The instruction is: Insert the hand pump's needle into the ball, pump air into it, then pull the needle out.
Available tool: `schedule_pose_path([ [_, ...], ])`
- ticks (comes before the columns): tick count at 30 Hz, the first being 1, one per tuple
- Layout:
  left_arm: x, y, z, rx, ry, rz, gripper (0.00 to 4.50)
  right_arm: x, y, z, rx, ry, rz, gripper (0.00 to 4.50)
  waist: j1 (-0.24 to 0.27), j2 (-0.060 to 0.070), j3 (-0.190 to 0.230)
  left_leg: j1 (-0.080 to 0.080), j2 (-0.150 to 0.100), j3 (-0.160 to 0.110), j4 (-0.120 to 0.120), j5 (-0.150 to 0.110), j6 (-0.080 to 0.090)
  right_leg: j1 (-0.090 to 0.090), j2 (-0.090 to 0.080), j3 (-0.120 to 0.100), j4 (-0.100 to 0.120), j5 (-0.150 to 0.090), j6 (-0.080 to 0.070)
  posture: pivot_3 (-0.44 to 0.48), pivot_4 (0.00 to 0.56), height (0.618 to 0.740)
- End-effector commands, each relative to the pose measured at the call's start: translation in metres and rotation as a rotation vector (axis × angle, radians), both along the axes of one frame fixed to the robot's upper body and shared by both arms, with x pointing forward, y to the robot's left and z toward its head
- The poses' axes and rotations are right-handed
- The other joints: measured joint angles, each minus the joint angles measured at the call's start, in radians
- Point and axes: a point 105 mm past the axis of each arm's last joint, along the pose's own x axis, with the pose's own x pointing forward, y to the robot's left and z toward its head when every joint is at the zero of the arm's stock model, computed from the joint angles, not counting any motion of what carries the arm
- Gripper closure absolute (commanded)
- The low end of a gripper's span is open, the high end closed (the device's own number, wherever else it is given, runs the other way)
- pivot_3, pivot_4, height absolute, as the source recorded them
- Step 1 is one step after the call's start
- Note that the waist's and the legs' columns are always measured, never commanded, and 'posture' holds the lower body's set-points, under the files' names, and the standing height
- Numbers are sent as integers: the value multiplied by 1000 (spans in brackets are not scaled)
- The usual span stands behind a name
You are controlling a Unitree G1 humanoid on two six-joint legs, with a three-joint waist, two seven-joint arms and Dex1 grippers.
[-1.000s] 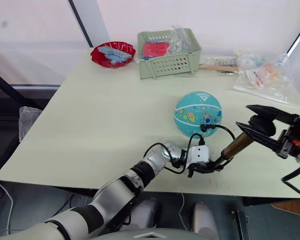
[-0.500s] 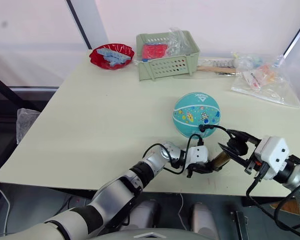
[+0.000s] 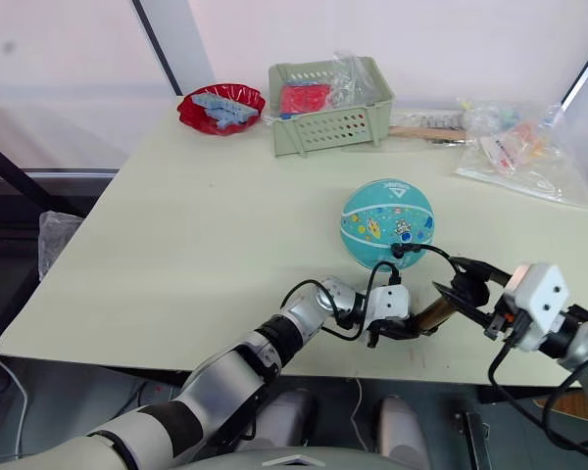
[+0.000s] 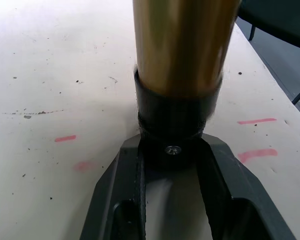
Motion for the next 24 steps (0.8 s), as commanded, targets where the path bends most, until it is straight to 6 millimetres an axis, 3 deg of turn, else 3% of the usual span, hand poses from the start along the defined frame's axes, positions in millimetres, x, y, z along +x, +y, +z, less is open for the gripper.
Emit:
schedule_pose_path([
  [1,-10,52,-60,260,123,99,3540,-13,5,38,48,-69,61,2850,0,0,2,0,0,0,0,0,0,0,0,0,0,0,0,0,150,737],
  [7,-11,52,-60,261,123,89,3540,-26,-7,89,75,-116,50,2850,1,1,6,-1,0,0,0,0,0,0,-1,0,0,0,0,0,150,737],
  [13,-12,50,-60,260,123,83,3540,-32,-12,116,85,-133,43,2850,1,-1,8,-2,0,1,0,0,0,0,-2,0,0,0,0,0,150,737],
  [18,-12,50,-60,260,123,81,3540,-32,-11,122,87,-128,50,2851,1,-1,8,-2,0,1,0,0,0,0,-2,0,0,0,0,0,150,737],
  [24,-11,49,-59,257,121,85,3540,-17,-8,80,57,-51,29,2873,1,-5,7,-2,0,1,0,0,0,0,-2,0,0,0,0,0,150,737],
])
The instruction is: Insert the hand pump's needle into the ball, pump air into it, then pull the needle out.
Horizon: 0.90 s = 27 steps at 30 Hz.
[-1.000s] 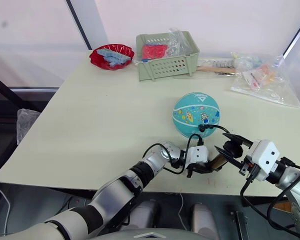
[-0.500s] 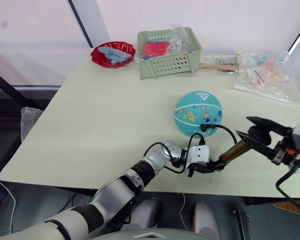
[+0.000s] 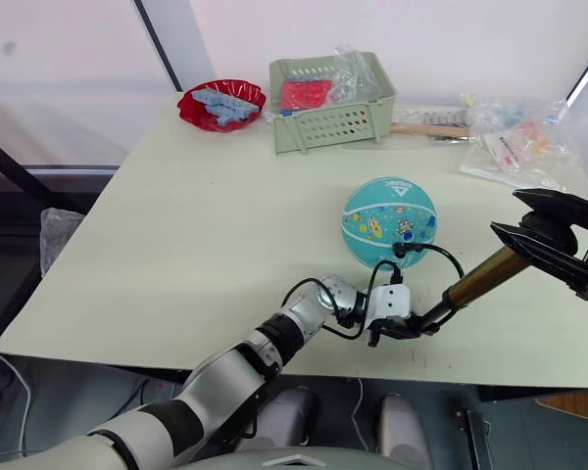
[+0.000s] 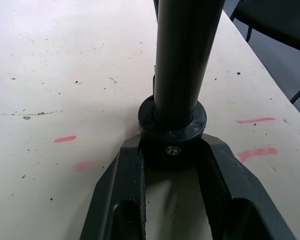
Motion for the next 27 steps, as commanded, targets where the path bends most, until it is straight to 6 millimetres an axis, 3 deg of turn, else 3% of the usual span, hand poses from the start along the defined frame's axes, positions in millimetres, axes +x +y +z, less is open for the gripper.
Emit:
schedule_pose_path([
  [1,-11,50,-60,259,124,92,3540,6,5,-25,-18,23,11,2879,-1,-3,-2,0,0,0,0,0,0,0,0,0,0,0,0,0,150,737],
  [12,-9,54,-61,262,125,106,3540,18,9,-110,-38,128,-28,2879,-6,-11,-12,3,1,-1,0,-1,-1,1,2,1,0,0,0,0,150,737],
  [18,-10,54,-62,261,128,107,3540,23,15,-144,-68,141,-55,2879,-7,-12,-15,4,1,-1,0,-1,-1,1,2,1,0,0,0,0,150,737],
  [23,-10,54,-61,260,128,109,3540,24,22,-152,-47,130,-57,2879,-7,-11,-15,4,1,-1,0,-1,-1,1,3,1,0,0,0,0,150,737],
  [27,-10,53,-61,259,126,109,3540,27,22,-130,-36,69,-48,2879,-7,-10,-16,4,1,-1,0,0,-1,1,3,1,0,0,0,0,150,737],
])
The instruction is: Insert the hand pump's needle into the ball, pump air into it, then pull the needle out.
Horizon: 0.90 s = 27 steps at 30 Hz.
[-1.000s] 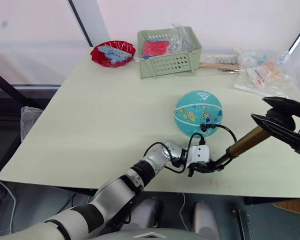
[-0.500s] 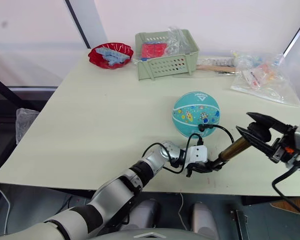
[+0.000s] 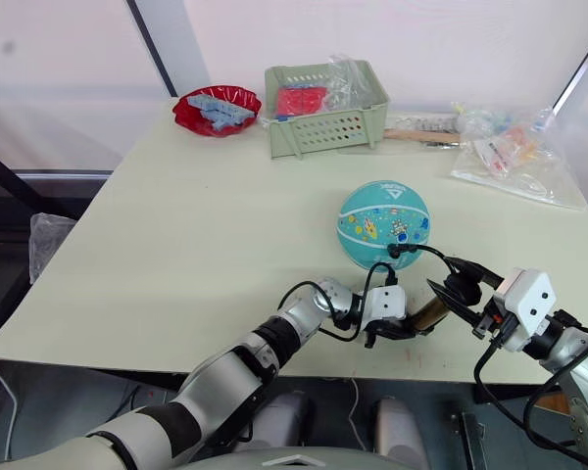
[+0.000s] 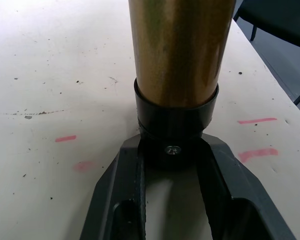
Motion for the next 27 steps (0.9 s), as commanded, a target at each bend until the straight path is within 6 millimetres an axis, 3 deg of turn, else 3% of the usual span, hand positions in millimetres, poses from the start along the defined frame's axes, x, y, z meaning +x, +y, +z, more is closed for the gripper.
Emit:
schedule_pose_path([
  [1,-11,47,-55,249,124,78,3540,-1,-1,10,-5,16,22,2879,0,3,2,0,0,0,0,0,0,0,0,0,0,0,0,0,150,737],
  [11,-12,44,-55,247,127,69,3540,-11,4,85,36,-67,107,2879,5,13,11,-3,-1,0,0,1,1,-1,-2,0,0,0,0,0,150,737],
  [14,-12,44,-54,247,126,69,3540,-15,0,97,22,-69,108,2879,5,12,12,-3,-1,1,0,1,1,-1,-2,0,0,0,0,0,150,737],
  [19,-12,43,-54,249,123,59,3540,-24,-13,143,-18,-138,91,2879,6,16,15,-3,-1,1,1,1,1,-1,-2,0,0,0,0,0,150,737],
  [24,-13,41,-54,247,121,51,3540,-29,-11,168,-33,-165,95,2885,6,15,16,-4,-1,1,1,1,1,-1,-3,-1,0,0,0,0,150,737],
  [27,-14,40,-54,248,121,48,3540,-31,-10,170,-36,-146,99,2885,9,15,17,-6,-1,2,1,1,1,-2,-4,-1,0,0,0,0,150,737],
])
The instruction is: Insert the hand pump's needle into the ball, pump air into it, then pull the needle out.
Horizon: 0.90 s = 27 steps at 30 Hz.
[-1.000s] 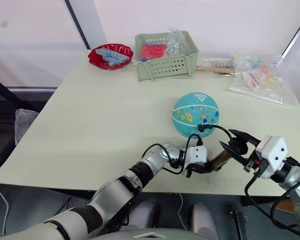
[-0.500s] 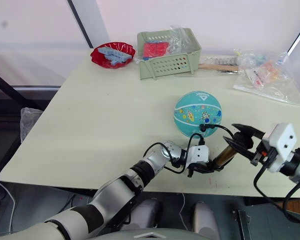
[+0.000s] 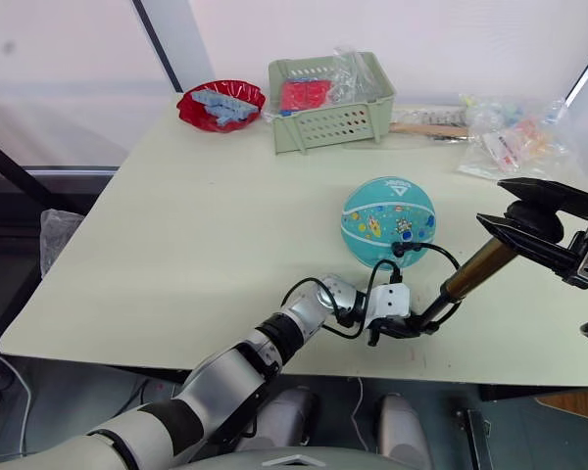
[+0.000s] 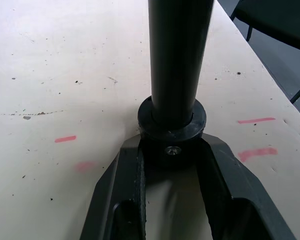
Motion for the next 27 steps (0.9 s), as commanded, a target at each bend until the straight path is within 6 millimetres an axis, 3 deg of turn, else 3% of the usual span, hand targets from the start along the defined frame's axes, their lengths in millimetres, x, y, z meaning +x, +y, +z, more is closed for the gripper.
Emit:
schedule_pose_path([
  [1,-13,48,-61,262,123,79,3540,-12,2,26,5,-110,9,2885,3,0,0,-1,0,0,0,0,0,0,0,-1,0,0,0,0,150,737],
  [7,-13,48,-61,262,123,79,3540,-7,2,-7,26,-16,-7,2885,3,-3,0,-1,0,0,0,0,0,0,0,-1,-1,1,-2,0,150,737],
  [16,-12,51,-62,265,124,91,3540,1,11,-84,-16,85,-14,2886,-4,-11,-10,4,1,-1,-1,-1,-1,2,2,0,-1,0,0,0,150,737],
  [27,-11,52,-62,267,120,91,3540,9,18,-148,8,107,-41,2886,-4,-15,-15,5,1,-2,-1,0,-1,2,3,0,0,0,0,0,150,737],
])
